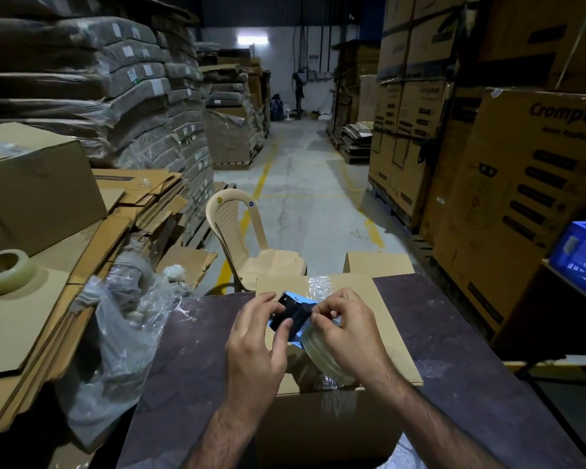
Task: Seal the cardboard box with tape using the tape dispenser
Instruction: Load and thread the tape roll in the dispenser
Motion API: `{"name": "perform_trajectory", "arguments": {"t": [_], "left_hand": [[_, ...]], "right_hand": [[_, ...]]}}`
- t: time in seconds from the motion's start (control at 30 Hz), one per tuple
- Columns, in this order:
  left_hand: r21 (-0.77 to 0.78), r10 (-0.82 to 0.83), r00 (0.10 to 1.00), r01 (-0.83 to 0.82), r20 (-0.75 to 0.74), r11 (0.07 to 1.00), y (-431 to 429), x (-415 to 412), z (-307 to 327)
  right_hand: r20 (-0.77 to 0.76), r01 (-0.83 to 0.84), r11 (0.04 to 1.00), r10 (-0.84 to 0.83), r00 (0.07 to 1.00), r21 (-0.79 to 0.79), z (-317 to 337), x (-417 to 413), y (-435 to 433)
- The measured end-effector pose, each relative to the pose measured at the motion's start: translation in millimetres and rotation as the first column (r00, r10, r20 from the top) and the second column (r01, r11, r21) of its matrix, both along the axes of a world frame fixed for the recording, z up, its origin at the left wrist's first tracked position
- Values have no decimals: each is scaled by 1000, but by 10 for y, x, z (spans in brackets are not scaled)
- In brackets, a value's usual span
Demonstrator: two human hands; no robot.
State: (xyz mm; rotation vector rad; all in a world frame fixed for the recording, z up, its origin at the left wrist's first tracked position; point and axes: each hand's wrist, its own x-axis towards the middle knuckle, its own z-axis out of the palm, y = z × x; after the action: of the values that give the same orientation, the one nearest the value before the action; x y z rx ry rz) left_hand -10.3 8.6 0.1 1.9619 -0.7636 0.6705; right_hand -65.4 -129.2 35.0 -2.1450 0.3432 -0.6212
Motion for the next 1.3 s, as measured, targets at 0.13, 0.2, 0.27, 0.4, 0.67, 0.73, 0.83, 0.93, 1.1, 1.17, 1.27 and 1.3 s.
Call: {"name": "perform_trajectory", "arguments": {"t": [0.13, 0.2, 0.27, 0.4, 0.67, 0.73, 0.83, 0.93, 1.1, 1.17, 1.27, 1.3], "left_hand": [[24, 139, 990, -139, 29, 990, 13, -27, 16], [72, 168, 984, -173, 67, 982, 12, -29, 13], [95, 178, 980, -186, 86, 978, 19, -24, -1], [141, 180, 979, -192, 96, 971, 21, -63, -30], [119, 150, 988, -145, -35, 982, -15, -96, -61], [142, 164, 985, -154, -60, 978, -30, -95, -79], [162, 191, 979, -178, -69, 971, -44, -110, -115], [167, 211, 976, -198, -61, 966, -50, -127, -129], [166, 241, 957, -214, -163, 962, -39, -92, -149], [157, 245, 944, -214, -220, 964, -31, -93, -129], [152, 218, 938, -182, -268, 971, -38, -82, -70], [159, 217, 935, -178, -282, 971, -31, -63, -64]], "right_hand": [[-21, -9, 1000, 8, 1000, -19, 8, 16, 30], [-35, -19, 999, 18, 999, -29, 5, 19, 46], [-46, -22, 998, 20, 999, -56, -1, 32, 63], [-56, -28, 996, 23, 998, -86, -21, 55, 93], [-64, -25, 994, 18, 998, -104, -43, 76, 135], [-63, -25, 994, 19, 998, -110, -54, 81, 156], [-73, -21, 992, 12, 997, -127, -66, 85, 179], [-80, -30, 986, 17, 997, -163, -94, 93, 197], [-44, -37, 958, 25, 999, -286, -147, 105, 232], [-45, -83, 953, 73, 996, -292, -146, 50, 211], [-104, -149, 918, 119, 987, -368, -220, -121, 155], [-119, -150, 897, 110, 987, -415, -259, -184, 137]]}}
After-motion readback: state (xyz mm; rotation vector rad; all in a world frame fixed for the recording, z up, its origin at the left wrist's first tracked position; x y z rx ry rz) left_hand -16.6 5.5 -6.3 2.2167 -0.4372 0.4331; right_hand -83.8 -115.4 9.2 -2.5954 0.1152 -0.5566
